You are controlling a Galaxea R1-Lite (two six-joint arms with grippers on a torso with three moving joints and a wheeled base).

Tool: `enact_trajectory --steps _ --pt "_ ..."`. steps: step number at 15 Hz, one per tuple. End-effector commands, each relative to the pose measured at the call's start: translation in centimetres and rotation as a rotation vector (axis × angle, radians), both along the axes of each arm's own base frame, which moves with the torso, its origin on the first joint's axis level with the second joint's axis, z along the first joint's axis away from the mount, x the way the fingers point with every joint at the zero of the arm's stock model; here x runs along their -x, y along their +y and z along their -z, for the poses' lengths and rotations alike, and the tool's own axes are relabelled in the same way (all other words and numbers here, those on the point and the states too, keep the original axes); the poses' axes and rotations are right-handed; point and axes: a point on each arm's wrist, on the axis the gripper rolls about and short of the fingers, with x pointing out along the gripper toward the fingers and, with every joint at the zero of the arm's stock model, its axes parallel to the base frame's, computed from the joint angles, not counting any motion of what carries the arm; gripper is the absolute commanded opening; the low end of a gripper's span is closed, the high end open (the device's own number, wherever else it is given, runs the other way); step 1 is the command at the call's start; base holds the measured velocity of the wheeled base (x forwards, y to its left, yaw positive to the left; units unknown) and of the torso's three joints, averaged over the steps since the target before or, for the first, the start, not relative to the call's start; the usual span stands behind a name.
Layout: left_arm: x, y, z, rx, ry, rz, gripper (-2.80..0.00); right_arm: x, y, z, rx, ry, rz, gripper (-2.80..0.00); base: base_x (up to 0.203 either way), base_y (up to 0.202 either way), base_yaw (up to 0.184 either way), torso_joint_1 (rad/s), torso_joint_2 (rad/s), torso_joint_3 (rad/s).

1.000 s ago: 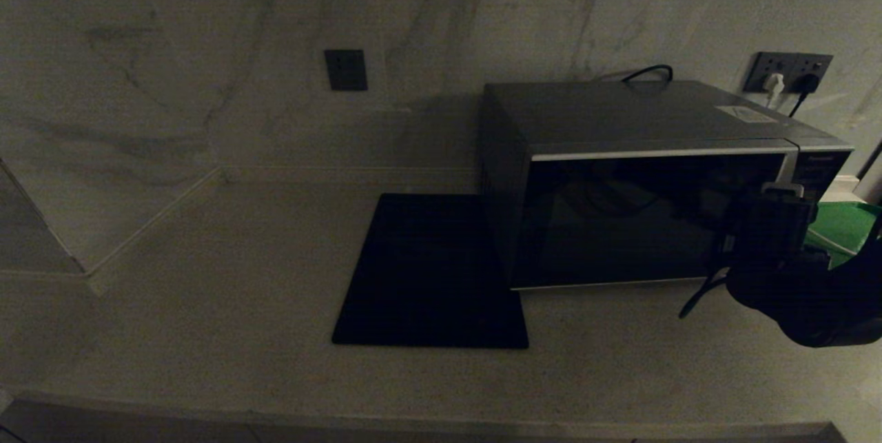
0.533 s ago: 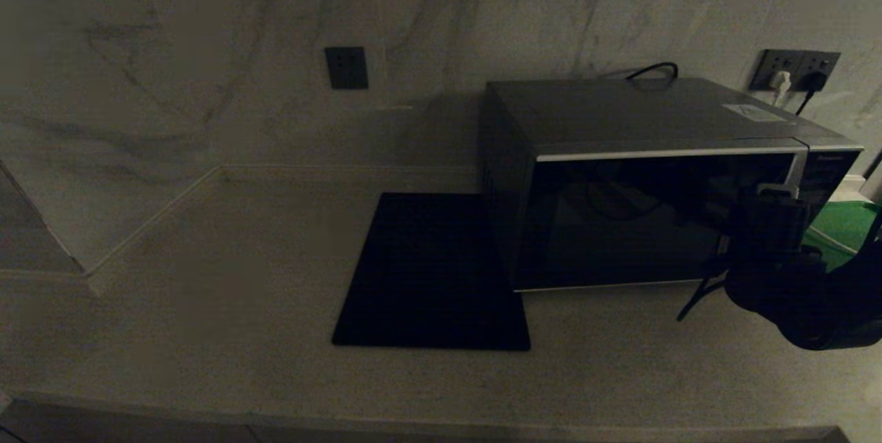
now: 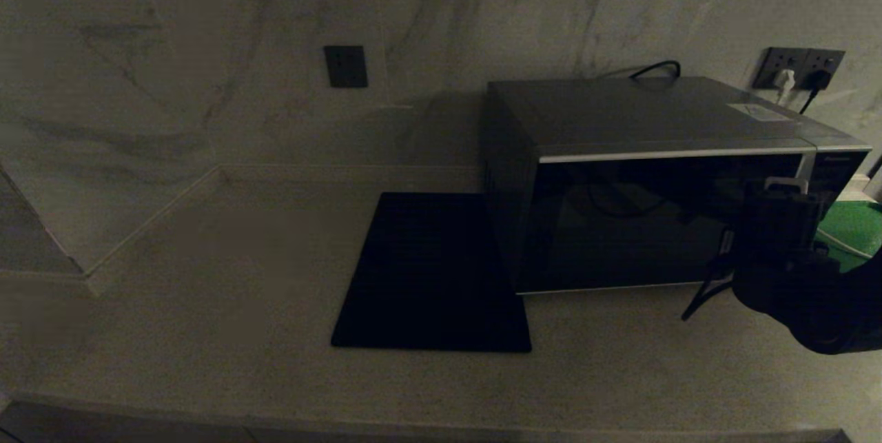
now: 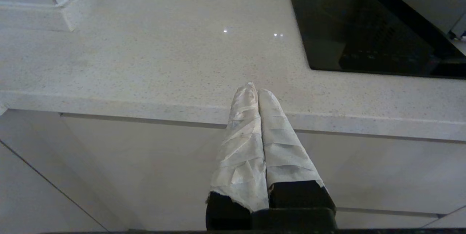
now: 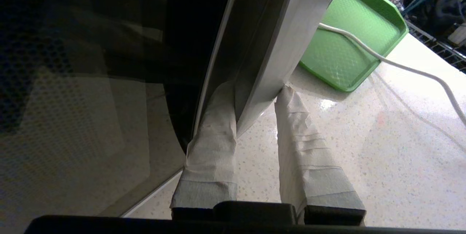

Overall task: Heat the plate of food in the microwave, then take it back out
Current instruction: Open the microwave oven

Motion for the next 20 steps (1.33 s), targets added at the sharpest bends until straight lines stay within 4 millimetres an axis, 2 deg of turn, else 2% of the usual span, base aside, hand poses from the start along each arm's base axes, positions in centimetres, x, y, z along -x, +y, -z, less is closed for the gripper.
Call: enact_trajectory --steps 1,8,12,17,20 --pt "0.0 0.0 0.0 0.001 -0.002 0.000 -2.80 0.3 0.1 -0.6 0.005 -0.018 0.011 -2.80 0.000 0.000 0.000 0.000 0.00 0.000" --pt "0.0 0.0 0.0 0.001 -0.002 0.000 -2.80 1.2 0.2 -0.4 0.030 -0.006 0.124 -2.80 0.000 0.000 0.000 0.000 0.00 0.000" --pt "0.0 0.0 0.0 0.001 -0.002 0.000 -2.80 4.1 2.9 -1.1 -0.011 -0.038 -0.054 -2.80 0.000 0.000 0.000 0.000 0.00 0.000" --pt "0.0 0.0 0.0 0.001 -0.002 0.000 -2.80 7.6 3.1 -2.2 -0.005 -0.056 -0.042 -2.80 0.000 0.000 0.000 0.000 0.00 0.000" --pt "0.0 0.0 0.0 0.001 -0.002 0.000 -2.80 10.2 3.6 -3.6 -0.008 -0.103 -0.065 -2.80 0.000 0.000 0.000 0.000 0.00 0.000"
